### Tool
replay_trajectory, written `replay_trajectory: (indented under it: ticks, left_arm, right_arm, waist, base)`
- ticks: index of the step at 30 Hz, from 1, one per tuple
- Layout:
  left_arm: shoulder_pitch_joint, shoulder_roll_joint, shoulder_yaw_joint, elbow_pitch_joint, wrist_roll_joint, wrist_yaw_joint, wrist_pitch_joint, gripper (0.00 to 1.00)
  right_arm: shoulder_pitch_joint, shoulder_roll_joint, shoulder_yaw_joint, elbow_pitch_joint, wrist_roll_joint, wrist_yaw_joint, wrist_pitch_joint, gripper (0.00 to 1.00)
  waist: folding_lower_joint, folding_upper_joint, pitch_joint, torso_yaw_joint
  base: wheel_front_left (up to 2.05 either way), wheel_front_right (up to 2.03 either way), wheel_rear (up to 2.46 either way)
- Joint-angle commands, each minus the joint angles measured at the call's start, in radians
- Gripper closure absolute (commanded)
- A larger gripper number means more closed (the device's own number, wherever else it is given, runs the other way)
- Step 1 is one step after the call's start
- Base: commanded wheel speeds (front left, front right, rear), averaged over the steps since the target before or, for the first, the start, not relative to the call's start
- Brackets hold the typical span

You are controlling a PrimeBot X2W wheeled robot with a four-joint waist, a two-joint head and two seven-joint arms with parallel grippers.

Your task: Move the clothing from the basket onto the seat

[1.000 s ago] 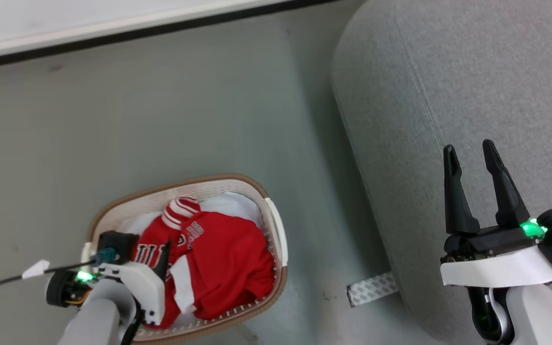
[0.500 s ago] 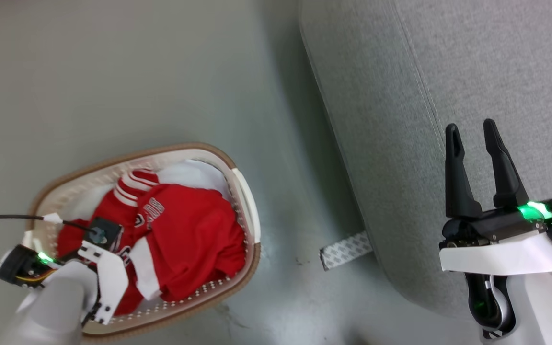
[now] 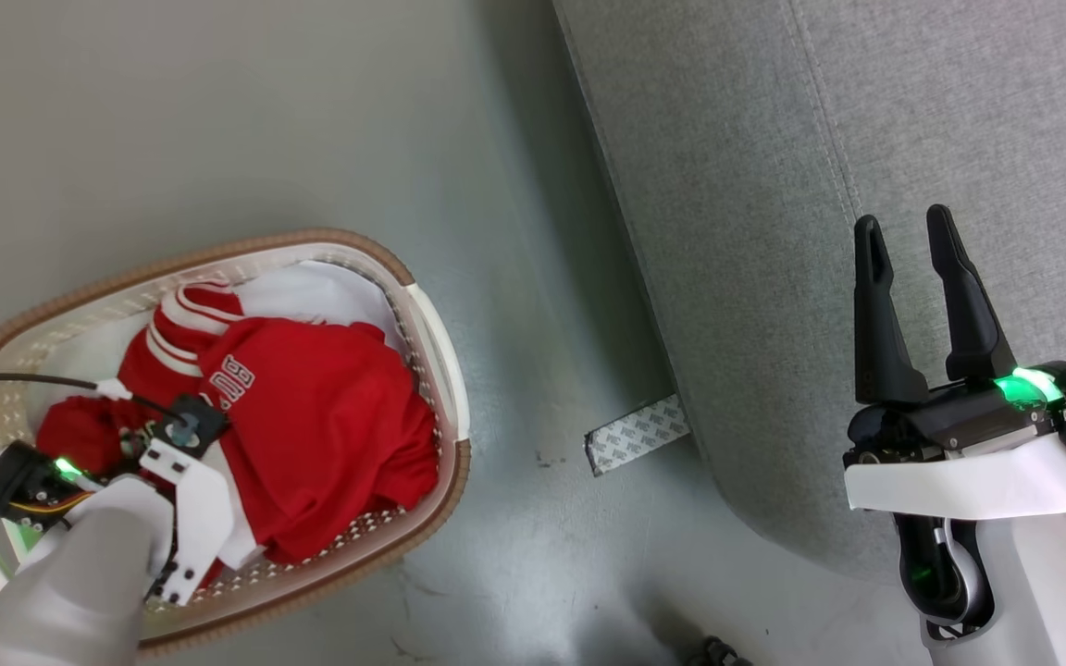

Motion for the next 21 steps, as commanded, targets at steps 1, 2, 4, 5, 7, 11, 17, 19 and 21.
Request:
replay_trajectory:
  ticks: [1,2,4,5,7,11,17,19,21]
  left_arm:
    - [0.001,0.0,-0.003,0.005,-0.005,0.004,0.001,1.0]
    - [0.003,-0.003,-0.006,0.005,-0.007,0.004,0.0,1.0]
    - [0.008,-0.012,-0.009,0.007,-0.012,0.003,-0.007,1.0]
    - [0.011,-0.016,-0.007,0.007,-0.016,0.004,-0.012,1.0]
    - [0.016,-0.023,-0.008,0.007,-0.022,0.007,-0.025,1.0]
    - [0.018,-0.035,-0.012,0.007,-0.032,0.011,-0.053,1.0]
    - [0.03,-0.073,0.003,0.008,-0.075,0.012,-0.104,1.0]
    - [0.043,-0.097,0.012,0.009,-0.089,0.011,-0.122,1.0]
    - [0.051,-0.117,0.02,0.009,-0.109,0.008,-0.143,1.0]
  right_arm:
    - [-0.009,0.001,0.0,-0.004,0.011,-0.002,-0.003,0.0]
    - [-0.009,0.001,0.0,-0.002,0.012,-0.002,-0.003,0.0]
    - [-0.007,0.001,-0.003,0.004,0.008,-0.002,-0.003,0.0]
    - [-0.007,0.001,-0.003,0.007,0.006,-0.002,-0.003,0.0]
    - [-0.013,0.001,-0.001,0.009,-0.002,-0.002,-0.003,0.0]
    - [-0.022,0.001,-0.003,0.014,-0.022,-0.002,-0.003,0.0]
    - [-0.01,0.0,-0.021,0.026,-0.045,-0.002,-0.003,0.0]
    - [0.001,0.0,-0.027,0.034,-0.059,-0.002,-0.003,0.0]
    - [0.007,0.0,-0.028,0.041,-0.066,-0.002,-0.003,0.0]
  waist:
    - [-0.0001,-0.0001,0.004,0.0]
    - [-0.0001,-0.0001,0.004,0.002]
    - [-0.0001,-0.0001,-0.002,0.008]
    - [-0.0001,-0.0001,-0.006,0.012]
    - [-0.0001,-0.0001,-0.017,0.019]
    - [-0.0001,-0.0001,-0.039,0.034]
    - [-0.0001,-0.0001,-0.118,0.076]
    - [-0.0001,-0.0001,-0.164,0.099]
    - [-0.0001,-0.0001,-0.206,0.122]
  base:
    - [0.0,0.0,0.0]
    - [0.0,0.0,0.0]
    - [0.0,0.0,0.0]
    - [0.0,0.0,0.0]
    - [0.0,0.0,0.0]
    - [0.0,0.0,0.0]
    - [0.0,0.0,0.0]
    - [0.0,0.0,0.0]
    - [0.0,0.0,0.0]
